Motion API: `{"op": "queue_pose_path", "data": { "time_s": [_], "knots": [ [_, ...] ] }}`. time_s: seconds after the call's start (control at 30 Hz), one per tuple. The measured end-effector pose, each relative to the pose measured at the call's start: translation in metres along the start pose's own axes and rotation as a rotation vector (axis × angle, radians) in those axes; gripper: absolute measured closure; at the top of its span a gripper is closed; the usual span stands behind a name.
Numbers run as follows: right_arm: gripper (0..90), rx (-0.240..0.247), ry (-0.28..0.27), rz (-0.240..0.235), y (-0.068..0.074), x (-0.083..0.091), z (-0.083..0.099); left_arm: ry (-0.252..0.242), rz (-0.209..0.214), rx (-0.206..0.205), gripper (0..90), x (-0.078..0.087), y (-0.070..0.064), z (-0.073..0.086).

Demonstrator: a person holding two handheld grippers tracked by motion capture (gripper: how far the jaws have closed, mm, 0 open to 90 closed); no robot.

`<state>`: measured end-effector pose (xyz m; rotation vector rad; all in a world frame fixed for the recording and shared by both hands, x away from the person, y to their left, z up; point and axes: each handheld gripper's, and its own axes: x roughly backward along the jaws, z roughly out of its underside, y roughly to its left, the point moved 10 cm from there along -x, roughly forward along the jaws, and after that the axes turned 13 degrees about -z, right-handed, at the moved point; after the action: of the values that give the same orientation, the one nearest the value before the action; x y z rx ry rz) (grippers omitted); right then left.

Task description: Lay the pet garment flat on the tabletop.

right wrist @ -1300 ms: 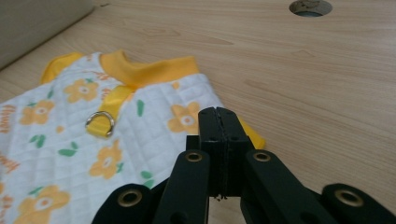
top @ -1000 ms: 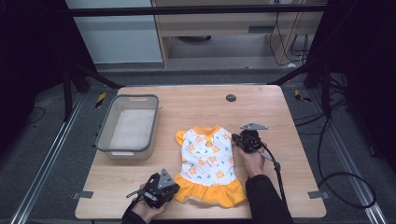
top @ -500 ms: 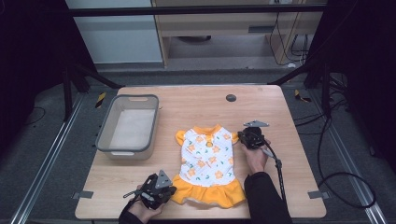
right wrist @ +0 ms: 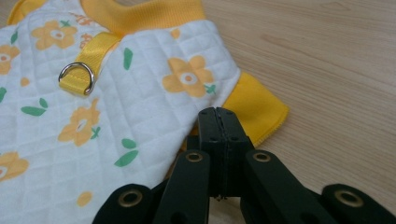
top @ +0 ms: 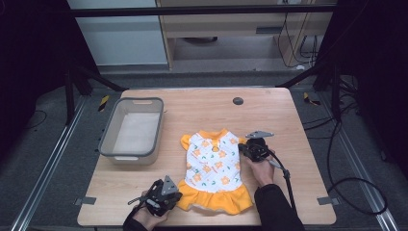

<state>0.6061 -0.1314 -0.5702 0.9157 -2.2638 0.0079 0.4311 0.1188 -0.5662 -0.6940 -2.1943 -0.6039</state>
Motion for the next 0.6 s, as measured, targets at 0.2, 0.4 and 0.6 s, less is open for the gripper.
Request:
{"op": "queue_pose_path", "data": {
  "time_s": [0.2,0.4,0.6],
  "knots": [
    [90.0,0.027,0.017,0.028,-0.005,0.004,0.001,0.001,-0.005,-0.002,88.3,0.0,0.0,0.0],
    [90.0,0.036,0.015,0.073,-0.017,0.009,0.001,0.004,-0.001,0.005,88.3,0.0,0.0,0.0],
    [90.0,0.032,-0.006,0.046,-0.012,0.011,0.0,-0.002,0.025,0.011,84.7,0.001,-0.001,-0.001]
  ]
}}
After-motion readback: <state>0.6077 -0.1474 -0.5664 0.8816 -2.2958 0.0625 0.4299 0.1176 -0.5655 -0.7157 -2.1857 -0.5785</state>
